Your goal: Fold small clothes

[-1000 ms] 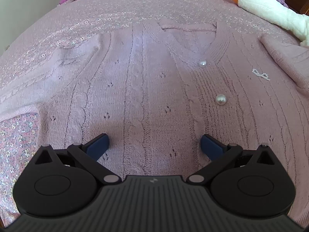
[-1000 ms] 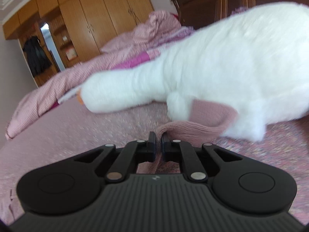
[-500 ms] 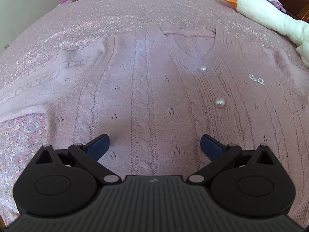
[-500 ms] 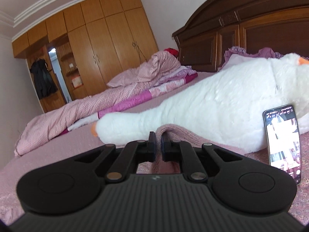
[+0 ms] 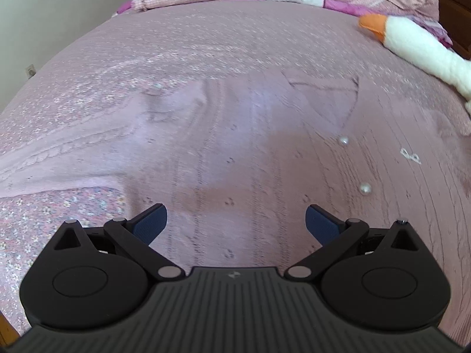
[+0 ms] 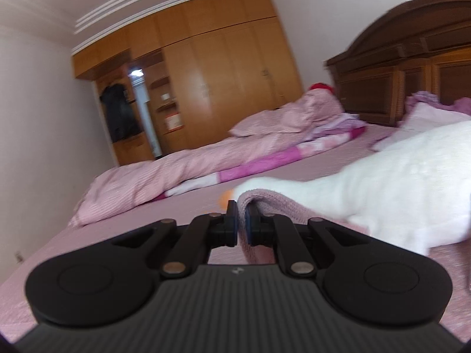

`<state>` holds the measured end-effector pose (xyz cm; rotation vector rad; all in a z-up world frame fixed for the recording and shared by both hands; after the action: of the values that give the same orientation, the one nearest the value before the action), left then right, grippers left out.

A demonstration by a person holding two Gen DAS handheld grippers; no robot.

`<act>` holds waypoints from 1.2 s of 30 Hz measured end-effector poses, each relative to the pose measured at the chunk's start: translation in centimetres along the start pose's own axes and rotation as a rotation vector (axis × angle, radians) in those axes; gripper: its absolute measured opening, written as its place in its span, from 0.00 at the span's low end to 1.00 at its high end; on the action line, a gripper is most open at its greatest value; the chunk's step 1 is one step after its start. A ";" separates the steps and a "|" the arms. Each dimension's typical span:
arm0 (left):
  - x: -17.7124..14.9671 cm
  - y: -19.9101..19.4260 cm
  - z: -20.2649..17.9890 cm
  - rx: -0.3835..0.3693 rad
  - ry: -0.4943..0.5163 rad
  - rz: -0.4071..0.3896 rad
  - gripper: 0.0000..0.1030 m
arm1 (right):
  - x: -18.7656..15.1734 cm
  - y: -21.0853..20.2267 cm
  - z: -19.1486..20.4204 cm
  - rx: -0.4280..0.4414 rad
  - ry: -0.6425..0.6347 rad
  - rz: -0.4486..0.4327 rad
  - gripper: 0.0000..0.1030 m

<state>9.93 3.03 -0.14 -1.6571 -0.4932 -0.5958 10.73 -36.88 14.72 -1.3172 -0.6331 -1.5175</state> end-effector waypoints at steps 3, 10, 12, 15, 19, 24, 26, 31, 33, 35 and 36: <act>0.3 -0.9 1.1 0.013 -0.007 -0.015 1.00 | -0.8 0.2 3.6 0.057 0.006 0.014 0.09; 1.1 -2.8 4.3 0.045 -0.038 -0.059 1.00 | -3.8 -0.2 12.8 0.188 -0.037 0.027 0.09; 0.9 -3.4 5.2 0.057 -0.043 -0.066 1.00 | -5.5 -0.3 15.1 0.229 -0.051 0.056 0.09; 0.6 -3.9 6.5 0.075 -0.058 -0.074 1.00 | -8.7 -0.6 18.0 0.288 -0.072 0.110 0.09; 0.0 -4.1 8.0 0.087 -0.079 -0.073 1.00 | -14.6 -1.1 20.8 0.348 -0.139 0.207 0.09; -0.6 -3.7 8.9 0.093 -0.084 -0.062 1.00 | -21.5 -1.6 22.6 0.401 -0.217 0.359 0.09; -0.7 -3.6 8.9 0.090 -0.083 -0.060 1.00 | -23.4 -2.0 23.1 0.422 -0.241 0.419 0.11; -0.5 -3.4 8.4 0.074 -0.078 -0.063 1.00 | -25.9 -3.1 23.1 0.462 -0.260 0.548 0.29; -0.3 -3.4 8.0 0.059 -0.074 -0.067 1.00 | -25.4 -3.1 22.7 0.495 -0.224 0.563 0.46; 0.0 -3.3 7.5 0.040 -0.068 -0.070 1.00 | -24.6 -3.6 22.3 0.506 -0.197 0.564 0.59; 0.2 -3.3 7.2 0.033 -0.065 -0.071 1.00 | -24.2 -3.9 22.2 0.510 -0.191 0.563 0.59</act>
<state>8.82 10.65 1.66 -1.6372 -0.6086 -0.5845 14.65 -8.11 -1.15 -1.1171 -0.6449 -0.7178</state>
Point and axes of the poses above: each gripper's, at about its wrist camera, not at the fingertips, and y roughly the way its jaws point, z to its left, x to its top, the point moved 8 cm from there along y, roughly the way its jaws point, and after that the axes turned 12 degrees about -x, right-handed, at the moved point
